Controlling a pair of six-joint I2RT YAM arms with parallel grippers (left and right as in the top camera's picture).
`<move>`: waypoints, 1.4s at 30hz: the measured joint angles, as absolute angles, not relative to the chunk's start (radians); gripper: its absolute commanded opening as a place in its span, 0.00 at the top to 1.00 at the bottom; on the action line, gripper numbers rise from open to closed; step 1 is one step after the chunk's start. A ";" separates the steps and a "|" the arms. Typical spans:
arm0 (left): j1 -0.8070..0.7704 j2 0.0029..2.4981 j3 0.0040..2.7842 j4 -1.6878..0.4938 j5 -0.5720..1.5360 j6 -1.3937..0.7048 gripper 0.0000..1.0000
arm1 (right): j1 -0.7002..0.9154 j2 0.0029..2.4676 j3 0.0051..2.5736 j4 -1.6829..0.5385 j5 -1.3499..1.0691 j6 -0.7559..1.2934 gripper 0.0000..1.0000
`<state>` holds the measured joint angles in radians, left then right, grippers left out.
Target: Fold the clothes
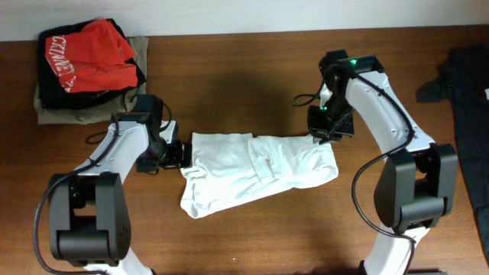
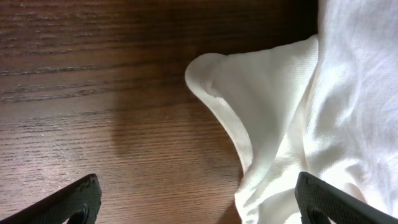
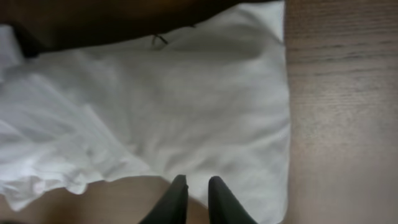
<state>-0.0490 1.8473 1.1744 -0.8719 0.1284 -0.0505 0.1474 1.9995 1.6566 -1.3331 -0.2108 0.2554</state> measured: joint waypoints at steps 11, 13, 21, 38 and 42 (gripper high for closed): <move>-0.049 1.847 1.174 -0.879 0.128 -0.051 0.01 | 0.103 1.999 1.242 -1.130 -0.324 0.222 0.96; -0.049 1.847 1.174 -0.877 0.128 -0.051 0.01 | 0.065 2.000 1.304 -1.217 -0.300 0.231 0.96; -0.049 1.847 1.174 -0.877 0.128 -0.051 0.01 | 0.049 1.957 1.569 -1.214 -0.533 0.114 0.77; -0.049 1.847 1.174 -0.875 0.128 -0.051 0.01 | 0.211 1.996 1.107 -0.617 -0.855 0.075 0.62; -0.048 1.847 1.174 -0.874 0.129 -0.051 0.01 | 0.186 1.994 1.234 -0.910 -0.751 0.038 0.36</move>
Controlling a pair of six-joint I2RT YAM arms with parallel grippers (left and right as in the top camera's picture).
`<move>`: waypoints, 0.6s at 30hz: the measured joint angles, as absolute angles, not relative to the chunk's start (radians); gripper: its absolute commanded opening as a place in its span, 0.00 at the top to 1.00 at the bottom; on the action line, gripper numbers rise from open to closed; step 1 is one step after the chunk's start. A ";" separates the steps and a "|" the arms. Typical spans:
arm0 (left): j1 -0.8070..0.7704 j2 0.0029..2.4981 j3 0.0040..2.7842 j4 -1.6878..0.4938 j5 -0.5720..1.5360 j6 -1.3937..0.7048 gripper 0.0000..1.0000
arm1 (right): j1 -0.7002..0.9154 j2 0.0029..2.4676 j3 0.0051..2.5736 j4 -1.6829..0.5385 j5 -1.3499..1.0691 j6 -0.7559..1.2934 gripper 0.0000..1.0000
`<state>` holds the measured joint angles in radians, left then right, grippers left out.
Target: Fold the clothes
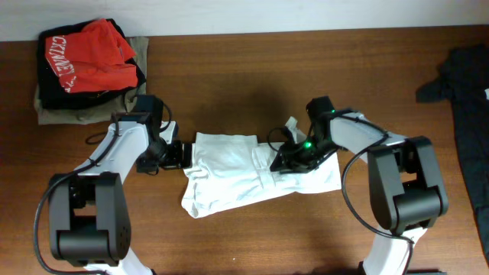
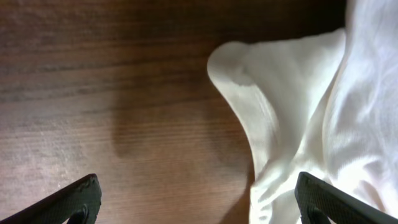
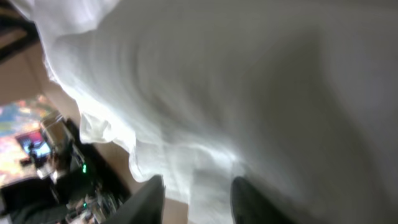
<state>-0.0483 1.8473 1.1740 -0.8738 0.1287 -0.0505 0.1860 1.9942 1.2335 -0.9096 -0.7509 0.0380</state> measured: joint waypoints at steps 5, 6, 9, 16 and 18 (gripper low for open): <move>0.077 1.847 1.174 -0.873 0.165 -0.051 0.01 | 0.144 1.887 1.597 -1.284 -0.456 0.000 0.01; 0.110 1.847 1.174 -0.877 0.194 -0.051 0.01 | 0.144 1.871 1.640 -1.328 -0.413 -0.001 0.01; 0.169 1.847 1.166 -0.886 0.358 -0.028 0.01 | 0.144 1.858 1.667 -1.343 -0.345 -0.001 0.01; 0.167 1.814 0.986 -0.775 0.680 0.000 0.01 | 0.144 1.861 1.667 -1.331 -0.310 -0.004 0.01; 0.167 1.792 0.927 -0.706 0.746 0.000 0.01 | 0.144 1.861 1.667 -1.320 -0.310 -0.003 0.01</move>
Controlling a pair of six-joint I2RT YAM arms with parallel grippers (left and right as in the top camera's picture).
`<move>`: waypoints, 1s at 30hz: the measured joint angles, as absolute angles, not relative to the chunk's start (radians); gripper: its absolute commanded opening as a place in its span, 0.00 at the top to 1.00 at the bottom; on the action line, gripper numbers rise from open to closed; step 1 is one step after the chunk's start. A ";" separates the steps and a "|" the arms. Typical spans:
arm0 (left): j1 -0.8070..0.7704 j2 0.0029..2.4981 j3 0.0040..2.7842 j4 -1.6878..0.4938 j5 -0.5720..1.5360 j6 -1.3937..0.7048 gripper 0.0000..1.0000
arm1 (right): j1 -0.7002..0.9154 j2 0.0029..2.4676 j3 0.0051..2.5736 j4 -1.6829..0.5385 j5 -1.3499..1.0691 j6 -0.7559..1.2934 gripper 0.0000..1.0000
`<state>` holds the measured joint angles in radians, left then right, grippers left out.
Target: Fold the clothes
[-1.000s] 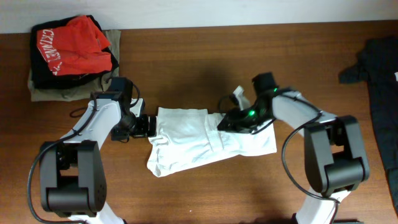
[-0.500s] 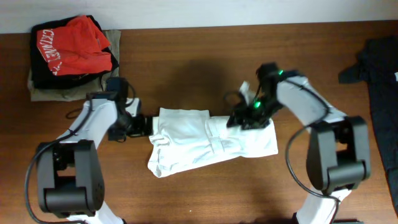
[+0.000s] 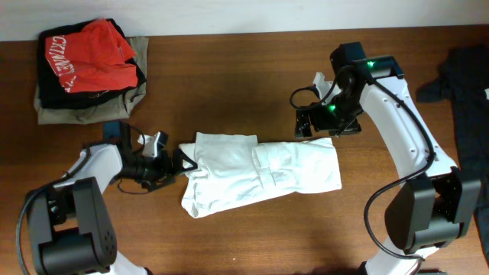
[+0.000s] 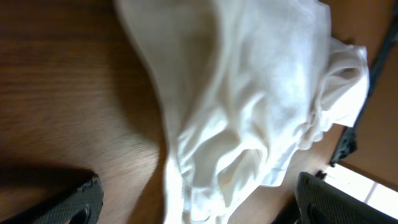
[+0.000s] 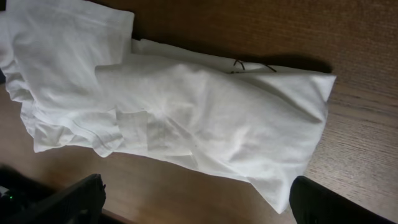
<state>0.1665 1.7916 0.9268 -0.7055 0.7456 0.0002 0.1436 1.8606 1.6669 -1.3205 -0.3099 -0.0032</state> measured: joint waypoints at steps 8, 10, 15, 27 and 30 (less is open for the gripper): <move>0.051 1.782 0.865 -0.566 0.826 -0.047 0.36 | 0.144 1.862 1.667 -1.325 -0.310 0.011 0.01; 0.026 1.787 0.852 -0.560 0.805 -0.057 0.56 | 0.144 1.862 1.667 -1.335 -0.310 0.022 0.01; 0.018 1.795 0.849 -0.572 0.658 -0.091 0.94 | 0.144 1.862 1.666 -1.351 -0.310 0.028 0.01; -0.044 1.765 1.419 -1.056 0.328 -0.117 1.00 | 0.156 1.876 1.185 -0.832 -0.409 0.114 0.01; -0.138 1.714 1.421 -1.059 0.324 -0.117 0.99 | 0.183 1.876 1.140 -0.738 -0.430 0.167 0.01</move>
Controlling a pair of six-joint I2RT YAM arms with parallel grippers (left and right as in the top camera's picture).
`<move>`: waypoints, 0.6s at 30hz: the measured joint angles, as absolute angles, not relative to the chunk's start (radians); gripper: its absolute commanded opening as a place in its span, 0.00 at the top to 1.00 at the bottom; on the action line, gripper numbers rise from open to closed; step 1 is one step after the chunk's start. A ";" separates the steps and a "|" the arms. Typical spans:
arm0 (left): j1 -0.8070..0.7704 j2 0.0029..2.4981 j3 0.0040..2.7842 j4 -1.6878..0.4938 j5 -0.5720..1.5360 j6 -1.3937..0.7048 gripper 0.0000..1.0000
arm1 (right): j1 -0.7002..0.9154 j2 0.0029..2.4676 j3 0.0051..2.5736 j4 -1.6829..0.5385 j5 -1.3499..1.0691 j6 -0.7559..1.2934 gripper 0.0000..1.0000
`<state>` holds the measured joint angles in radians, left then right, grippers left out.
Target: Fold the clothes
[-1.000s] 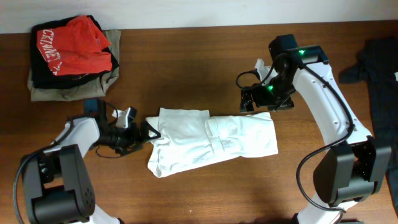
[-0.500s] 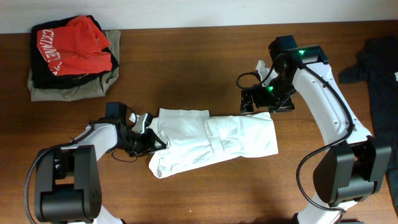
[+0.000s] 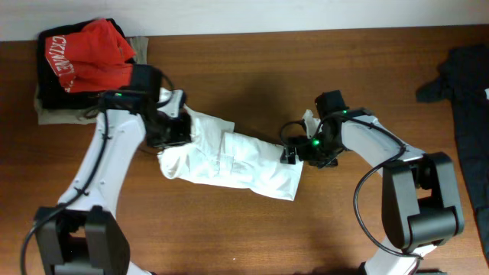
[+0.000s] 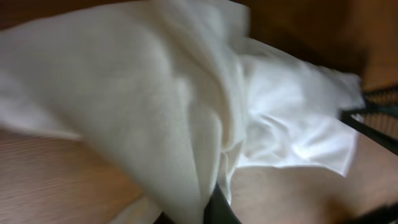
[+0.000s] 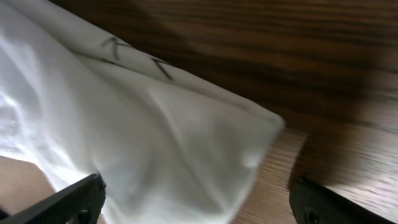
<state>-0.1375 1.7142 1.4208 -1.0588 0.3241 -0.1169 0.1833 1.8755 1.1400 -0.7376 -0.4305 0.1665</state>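
Observation:
A white garment (image 3: 237, 160) lies bunched and slanted across the middle of the table, its left end raised. My left gripper (image 3: 176, 130) is shut on that left end; in the left wrist view the white garment (image 4: 155, 93) fills the frame and drapes over a dark fingertip (image 4: 216, 208). My right gripper (image 3: 293, 153) sits low at the garment's right end, open. The right wrist view shows the white garment (image 5: 155, 143) lying between the wide-apart fingers (image 5: 68, 200).
A pile of clothes (image 3: 84, 61), red on top of black and olive, sits at the back left corner. A dark garment (image 3: 462, 72) lies at the right edge. Bare wooden table (image 3: 244, 237) runs along the front.
My left gripper was open, low at the garment's left edge; now it is shut on that end and farther back. The garment has shifted left and slanted. My right gripper came down to its right end.
At first my left gripper stood open beside the garment's left edge while my right was shut at its back right corner. Then the right was down over the garment's middle. Then both were open, the right lifted off. Now the left holds the left end.

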 measured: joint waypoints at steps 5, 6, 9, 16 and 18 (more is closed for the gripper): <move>-0.301 1.707 1.423 -1.003 0.356 -0.118 0.97 | 0.240 1.882 1.139 -0.675 -0.436 0.252 0.01; -0.342 1.707 1.423 -0.990 0.360 -0.122 0.95 | 0.244 1.882 1.140 -0.674 -0.436 0.263 0.01; -0.458 1.707 1.423 -0.938 0.367 -0.136 0.88 | 0.245 1.882 1.140 -0.672 -0.436 0.284 0.01; -0.568 1.707 1.423 -0.908 0.313 -0.166 0.74 | 0.187 1.934 1.245 -0.925 -0.444 0.275 0.01; -0.569 1.707 1.423 -0.885 0.307 -0.167 0.72 | 0.102 1.948 1.377 -1.091 -0.440 0.235 0.02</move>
<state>-0.5686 1.7069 1.4231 -0.8852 0.3073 -0.1673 0.1017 1.9480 1.3766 -1.0908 -0.4404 0.2348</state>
